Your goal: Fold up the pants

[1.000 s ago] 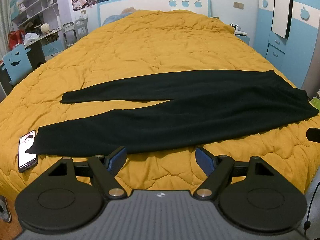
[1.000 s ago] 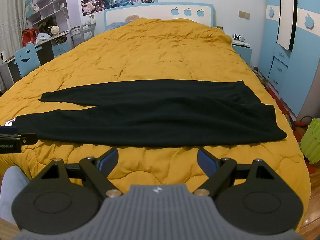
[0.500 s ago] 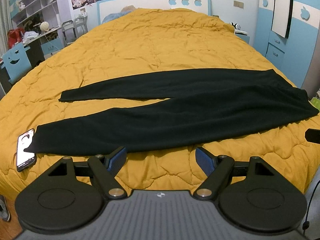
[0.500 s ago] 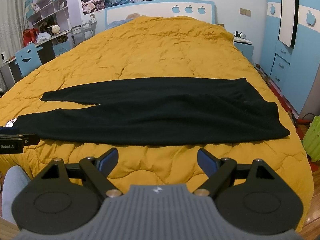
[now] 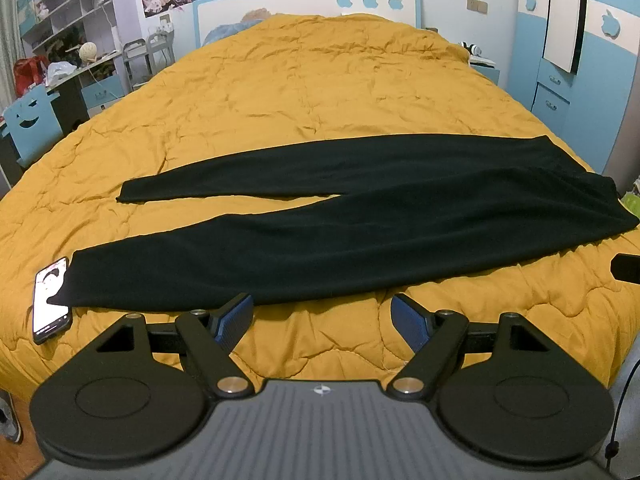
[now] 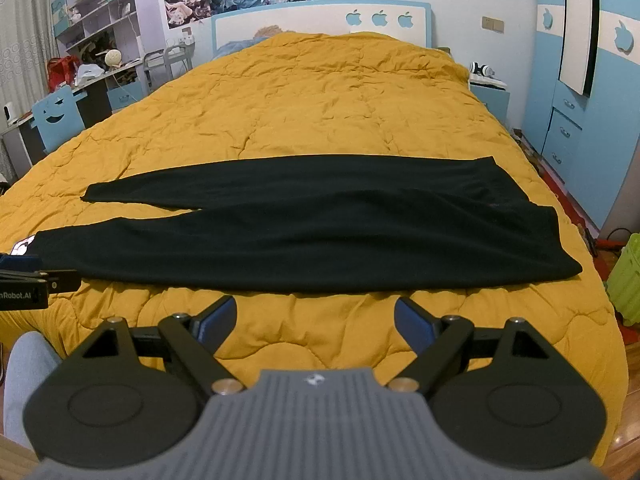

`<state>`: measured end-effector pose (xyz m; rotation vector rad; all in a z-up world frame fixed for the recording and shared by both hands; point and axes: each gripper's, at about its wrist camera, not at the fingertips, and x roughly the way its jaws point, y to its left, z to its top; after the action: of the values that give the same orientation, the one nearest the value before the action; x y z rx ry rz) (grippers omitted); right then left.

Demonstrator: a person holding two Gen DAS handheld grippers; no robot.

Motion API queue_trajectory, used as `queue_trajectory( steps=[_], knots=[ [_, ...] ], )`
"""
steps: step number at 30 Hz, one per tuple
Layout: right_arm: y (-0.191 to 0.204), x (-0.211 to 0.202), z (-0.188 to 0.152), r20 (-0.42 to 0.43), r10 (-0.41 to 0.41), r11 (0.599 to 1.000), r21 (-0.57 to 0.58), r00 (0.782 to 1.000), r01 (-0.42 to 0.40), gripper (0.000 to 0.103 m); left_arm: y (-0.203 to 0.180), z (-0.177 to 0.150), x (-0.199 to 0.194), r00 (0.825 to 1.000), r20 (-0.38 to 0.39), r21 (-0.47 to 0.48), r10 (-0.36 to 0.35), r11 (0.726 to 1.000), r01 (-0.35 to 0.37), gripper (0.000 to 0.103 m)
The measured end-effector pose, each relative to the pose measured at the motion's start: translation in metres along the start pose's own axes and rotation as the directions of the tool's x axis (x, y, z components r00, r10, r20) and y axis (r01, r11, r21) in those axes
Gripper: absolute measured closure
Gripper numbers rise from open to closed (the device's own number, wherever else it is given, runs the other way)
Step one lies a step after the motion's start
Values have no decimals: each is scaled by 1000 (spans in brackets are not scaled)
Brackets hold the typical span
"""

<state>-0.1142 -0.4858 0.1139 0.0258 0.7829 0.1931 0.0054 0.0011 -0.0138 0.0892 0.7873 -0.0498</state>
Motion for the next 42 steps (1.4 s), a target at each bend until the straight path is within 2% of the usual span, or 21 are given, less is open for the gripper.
queue_trajectory(
  steps=[42],
  knots=[
    [-1, 1, 1, -8, -1, 1000, -1, 1000, 1, 21, -2, 0, 3, 1000, -13, 2, -10, 1000, 10, 11]
  ],
)
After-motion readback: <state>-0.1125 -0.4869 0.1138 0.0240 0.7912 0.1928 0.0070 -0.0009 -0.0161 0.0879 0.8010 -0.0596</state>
